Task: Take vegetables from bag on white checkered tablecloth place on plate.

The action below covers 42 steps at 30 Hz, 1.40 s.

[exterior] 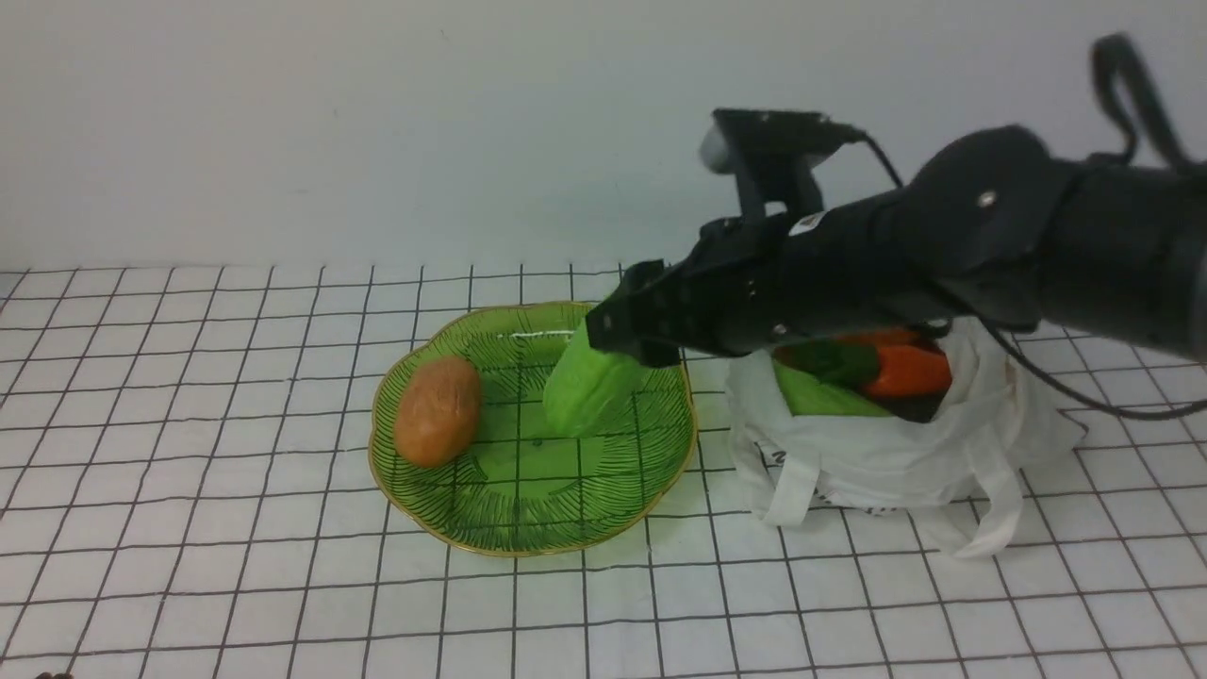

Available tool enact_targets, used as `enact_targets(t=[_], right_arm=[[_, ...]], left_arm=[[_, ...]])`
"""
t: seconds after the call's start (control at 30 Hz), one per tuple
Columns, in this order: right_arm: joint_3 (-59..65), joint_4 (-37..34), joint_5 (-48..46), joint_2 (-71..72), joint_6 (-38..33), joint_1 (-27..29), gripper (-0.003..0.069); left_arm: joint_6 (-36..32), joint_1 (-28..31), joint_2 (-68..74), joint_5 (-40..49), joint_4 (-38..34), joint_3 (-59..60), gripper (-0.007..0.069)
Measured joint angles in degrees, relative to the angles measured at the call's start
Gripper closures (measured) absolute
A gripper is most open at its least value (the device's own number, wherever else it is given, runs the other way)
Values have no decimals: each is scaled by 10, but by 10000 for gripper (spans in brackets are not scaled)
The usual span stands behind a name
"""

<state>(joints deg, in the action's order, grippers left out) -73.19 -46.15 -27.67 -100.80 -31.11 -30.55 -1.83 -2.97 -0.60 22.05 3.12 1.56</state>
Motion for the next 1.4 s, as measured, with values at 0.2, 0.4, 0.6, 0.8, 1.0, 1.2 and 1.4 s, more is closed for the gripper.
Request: enact_targets(t=[0.2,0.4,0.6,0.8,1.0,1.2,1.4], right_arm=[[-64,0,1,-92,-4,-3,274],[-88,0,-10,-119,-4,-3,262],[-94,2,-17,-120,-5,-3,131],[-95,117,-59,-85,-2,-3,62],[-95,252,-94,17,77,-3,158],[-95,408,-199,169,255,-3,389],[-95,522,-301,300,347,-3,612]], left_arm=[[0,0,0,0,0,0,633],[0,0,0,0,0,0,633],[0,0,0,0,0,0,633],[0,0,0,0,0,0,633],[0,0,0,0,0,0,633],[0,0,0,0,0,0,633],[0,0,0,0,0,0,633]])
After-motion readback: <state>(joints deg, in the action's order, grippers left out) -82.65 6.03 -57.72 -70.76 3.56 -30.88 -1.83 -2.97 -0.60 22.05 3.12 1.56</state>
